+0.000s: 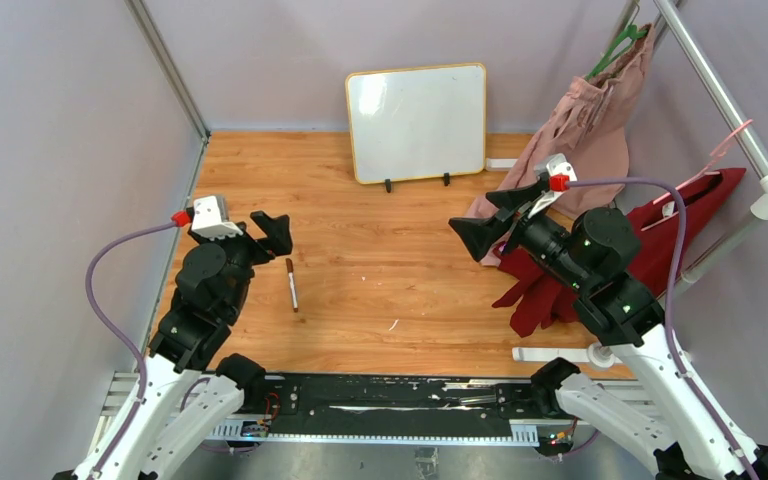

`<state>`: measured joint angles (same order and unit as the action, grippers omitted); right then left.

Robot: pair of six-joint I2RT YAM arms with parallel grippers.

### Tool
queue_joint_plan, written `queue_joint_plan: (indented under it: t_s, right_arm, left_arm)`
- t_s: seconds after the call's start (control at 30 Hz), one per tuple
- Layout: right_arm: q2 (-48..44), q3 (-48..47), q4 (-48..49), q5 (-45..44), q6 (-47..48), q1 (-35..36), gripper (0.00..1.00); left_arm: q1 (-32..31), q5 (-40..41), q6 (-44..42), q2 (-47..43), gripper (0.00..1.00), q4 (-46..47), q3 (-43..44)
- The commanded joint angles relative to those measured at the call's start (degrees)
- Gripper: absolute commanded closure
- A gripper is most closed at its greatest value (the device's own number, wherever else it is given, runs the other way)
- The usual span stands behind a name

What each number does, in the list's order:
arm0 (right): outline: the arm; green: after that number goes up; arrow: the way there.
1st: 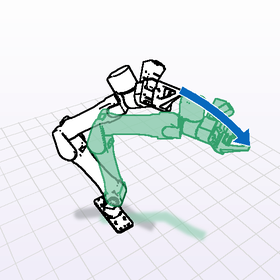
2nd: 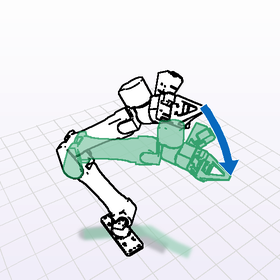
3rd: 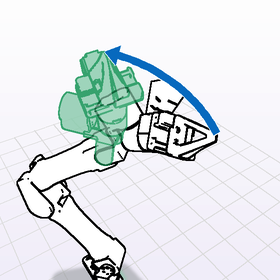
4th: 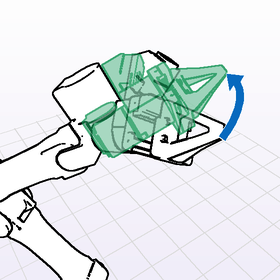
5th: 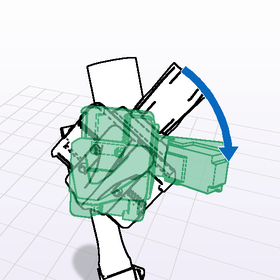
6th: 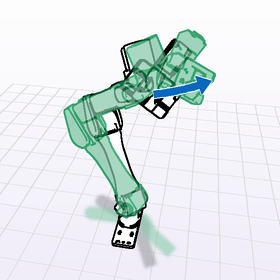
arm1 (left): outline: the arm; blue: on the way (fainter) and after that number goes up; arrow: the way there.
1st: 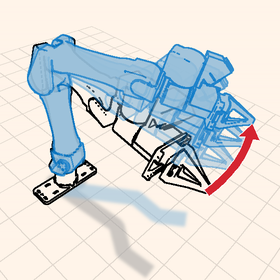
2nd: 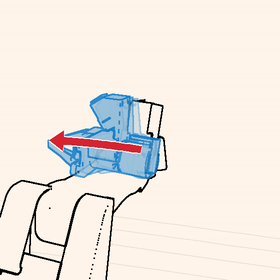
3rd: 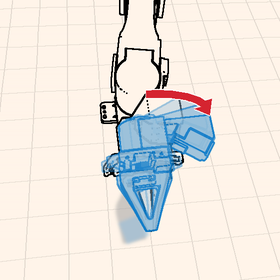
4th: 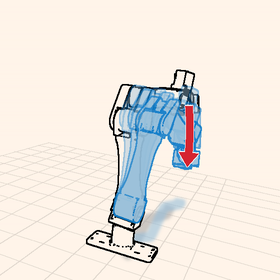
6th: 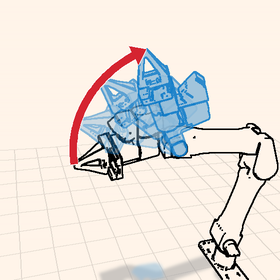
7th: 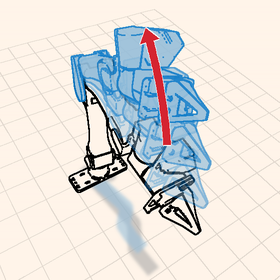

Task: Write a sentence on the whiteboard
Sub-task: Move the whiteboard to the center of the board.

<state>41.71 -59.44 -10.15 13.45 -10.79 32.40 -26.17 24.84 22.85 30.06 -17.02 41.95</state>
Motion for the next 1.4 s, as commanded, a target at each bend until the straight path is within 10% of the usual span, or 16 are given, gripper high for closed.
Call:
queue_joint_plan:
  t_s: [0.0, 0.63, 1.1, 1.37]
  right_arm:
    - [-0.75, 1.01, 1.87, -1.94, -1.57, -0.72, 0.00]
    - [6.85, 2.57, -2.01, -13.97, -1.34, 3.62, 0.11]
    - [35.93, -0.13, 9.10, -42.95, -4.25, 12.83, 0.10]
    - [52.48, -7.03, 15.97, -35.60, -7.23, 5.16, 0.14]
  left_arm:
    - [-0.46, 2.31, -1.95, -1.62, 0.00, 2.01, -0.99]
    - [-0.46, -3.73, -7.82, 0.62, 0.00, 1.81, -1.92]
    - [-0.46, -3.33, -7.62, -1.24, 0.00, 3.80, -3.77]
    - [-0.46, -3.30, -7.67, -2.85, 0.00, 4.32, -4.41]
